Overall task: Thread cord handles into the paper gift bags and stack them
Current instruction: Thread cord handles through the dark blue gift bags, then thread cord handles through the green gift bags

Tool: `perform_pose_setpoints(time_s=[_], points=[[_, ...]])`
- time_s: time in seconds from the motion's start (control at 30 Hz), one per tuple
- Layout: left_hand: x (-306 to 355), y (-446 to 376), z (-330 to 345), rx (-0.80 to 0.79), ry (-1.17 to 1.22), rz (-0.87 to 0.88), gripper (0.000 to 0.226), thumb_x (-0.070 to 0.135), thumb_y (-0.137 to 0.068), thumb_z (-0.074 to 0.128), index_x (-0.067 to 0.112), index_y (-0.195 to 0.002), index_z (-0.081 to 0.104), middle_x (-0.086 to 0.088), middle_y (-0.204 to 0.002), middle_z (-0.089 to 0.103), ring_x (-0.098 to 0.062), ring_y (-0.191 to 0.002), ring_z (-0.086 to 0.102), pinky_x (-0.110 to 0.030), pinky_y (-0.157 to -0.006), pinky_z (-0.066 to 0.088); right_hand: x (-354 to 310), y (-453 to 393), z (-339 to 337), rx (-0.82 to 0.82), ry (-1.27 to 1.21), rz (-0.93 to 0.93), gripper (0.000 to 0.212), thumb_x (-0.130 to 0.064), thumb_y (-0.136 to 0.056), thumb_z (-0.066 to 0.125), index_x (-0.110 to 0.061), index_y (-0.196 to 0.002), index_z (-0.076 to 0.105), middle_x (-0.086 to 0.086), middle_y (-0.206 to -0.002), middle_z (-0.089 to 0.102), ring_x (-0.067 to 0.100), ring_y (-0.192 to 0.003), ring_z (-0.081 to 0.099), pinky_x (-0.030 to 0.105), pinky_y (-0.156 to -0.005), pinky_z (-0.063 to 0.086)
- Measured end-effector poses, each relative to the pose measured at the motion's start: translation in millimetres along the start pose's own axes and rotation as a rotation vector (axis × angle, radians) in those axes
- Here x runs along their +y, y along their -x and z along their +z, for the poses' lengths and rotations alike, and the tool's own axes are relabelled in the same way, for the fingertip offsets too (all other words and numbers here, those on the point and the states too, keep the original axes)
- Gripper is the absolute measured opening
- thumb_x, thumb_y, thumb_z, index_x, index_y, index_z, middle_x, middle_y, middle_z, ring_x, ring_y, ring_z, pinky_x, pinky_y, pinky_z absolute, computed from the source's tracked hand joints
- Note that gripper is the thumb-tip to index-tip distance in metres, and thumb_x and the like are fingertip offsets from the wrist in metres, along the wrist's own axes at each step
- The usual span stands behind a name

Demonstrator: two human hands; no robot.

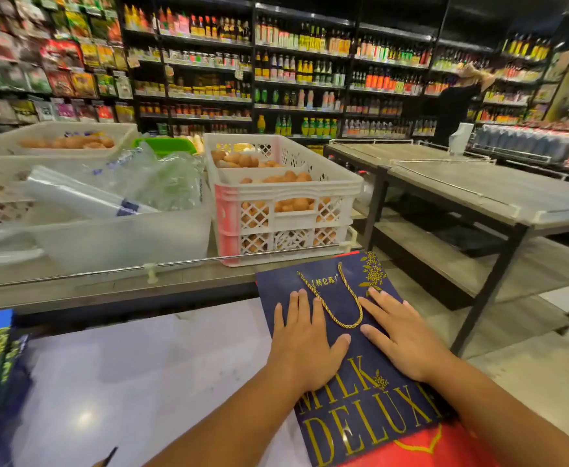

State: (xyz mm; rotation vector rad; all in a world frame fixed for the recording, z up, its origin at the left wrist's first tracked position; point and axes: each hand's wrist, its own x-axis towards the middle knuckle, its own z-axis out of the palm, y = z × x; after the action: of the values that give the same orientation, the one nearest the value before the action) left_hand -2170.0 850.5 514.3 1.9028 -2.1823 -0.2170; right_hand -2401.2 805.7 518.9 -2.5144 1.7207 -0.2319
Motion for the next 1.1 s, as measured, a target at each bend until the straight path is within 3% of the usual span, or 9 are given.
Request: perform_pose_setpoints(time_s=[0.2,0.33,0.5,0.67,0.77,0.9,1.0,1.07,1.1], points=[[-8.3,18.8,-29.6,-0.010,-0.010,0.019,0.086,0.068,-0.102,0.022,0.016,-0.166,-0.002,-0.009,-0.173,-0.012,-0.025,-0.159,-0.020,-0.052,-0.129,-0.008,-28.1,6.9,-18.5,0.090,0.256,0.056,0.059,-0.058,-0.106,0.030,-0.037,-0.161,0.026,-0.007,-0.169,0.026,0.016,-0.154,0.027,0.043,-0.126,0.023],[-30.7,59.4,-61.6,0.064,0.084,-0.006,0.080,0.065,-0.104,0.024,0.020,-0.166,0.001,-0.004,-0.174,-0.008,-0.021,-0.159,-0.017,-0.050,-0.130,-0.005,-62.5,12.4,-31.9,0.223,0.272,0.035,0.058,-0.031,-0.096,0.053,-0.025,-0.153,0.043,-0.001,-0.154,0.046,0.023,-0.135,0.049,0.042,-0.112,0.043],[-100.9,148.2,-107.5,0.224,0.085,-0.044,0.061,0.059,-0.106,0.030,0.030,-0.161,0.030,0.005,-0.170,0.023,-0.017,-0.160,0.003,-0.047,-0.130,0.006,-178.5,14.9,-34.6,0.291,-0.053,-0.233,0.054,-0.019,-0.090,0.064,-0.025,-0.143,0.052,-0.006,-0.144,0.049,0.022,-0.124,0.051,0.044,-0.103,0.048],[-196.2,255.9,-132.6,0.406,0.094,-0.233,0.051,0.059,-0.095,0.039,0.031,-0.132,0.059,0.012,-0.133,0.054,-0.016,-0.132,0.049,-0.041,-0.115,0.038,-319.7,36.0,-4.9,0.089,-0.431,-0.456,0.042,-0.026,-0.097,0.064,-0.035,-0.137,0.054,-0.022,-0.135,0.050,-0.002,-0.121,0.051,0.013,-0.099,0.037],[-248.7,323.4,-147.5,0.546,0.063,-0.413,0.038,0.048,-0.090,0.051,0.028,-0.120,0.065,0.010,-0.121,0.059,-0.017,-0.117,0.055,-0.037,-0.098,0.048,-386.1,52.4,17.6,-0.080,-0.591,-0.456,0.036,-0.030,-0.098,0.065,-0.041,-0.131,0.056,-0.028,-0.125,0.054,-0.014,-0.111,0.051,0.001,-0.085,0.038],[-305.0,401.3,-163.3,0.672,0.013,-0.743,0.036,0.040,-0.089,0.062,0.022,-0.119,0.067,0.001,-0.125,0.058,-0.025,-0.117,0.056,-0.044,-0.098,0.047,-442.5,63.1,45.4,-0.187,-0.654,-0.437,0.032,-0.031,-0.098,0.065,-0.041,-0.127,0.057,-0.027,-0.122,0.053,-0.006,-0.111,0.055,0.008,-0.081,0.043],[-337.8,440.5,-167.6,0.602,0.033,-0.992,0.048,0.041,-0.090,0.073,0.022,-0.132,0.060,-0.007,-0.134,0.054,-0.033,-0.121,0.056,-0.048,-0.099,0.050,-465.9,64.6,53.4,-0.245,-0.748,-0.352,0.016,-0.035,-0.099,0.064,-0.042,-0.112,0.061,-0.021,-0.107,0.063,0.002,-0.099,0.063,0.011,-0.072,0.046],[-348.6,452.8,-168.7,0.534,0.052,-1.073,0.060,0.052,-0.089,0.072,0.024,-0.139,0.053,-0.009,-0.130,0.057,-0.031,-0.116,0.058,-0.045,-0.091,0.054,-474.3,64.5,54.9,-0.261,-0.763,-0.282,0.006,-0.035,-0.100,0.061,-0.035,-0.096,0.065,-0.009,-0.088,0.070,0.008,-0.084,0.067,0.023,-0.066,0.053],[-351.3,454.9,-168.4,0.505,0.062,-1.087,0.063,0.055,-0.088,0.071,0.026,-0.140,0.051,-0.008,-0.126,0.060,-0.029,-0.110,0.060,-0.042,-0.086,0.054,-476.3,62.8,57.4,-0.262,-0.755,-0.275,0.016,-0.036,-0.098,0.061,-0.026,-0.088,0.068,0.001,-0.082,0.070,0.017,-0.080,0.069,0.037,-0.068,0.056]])
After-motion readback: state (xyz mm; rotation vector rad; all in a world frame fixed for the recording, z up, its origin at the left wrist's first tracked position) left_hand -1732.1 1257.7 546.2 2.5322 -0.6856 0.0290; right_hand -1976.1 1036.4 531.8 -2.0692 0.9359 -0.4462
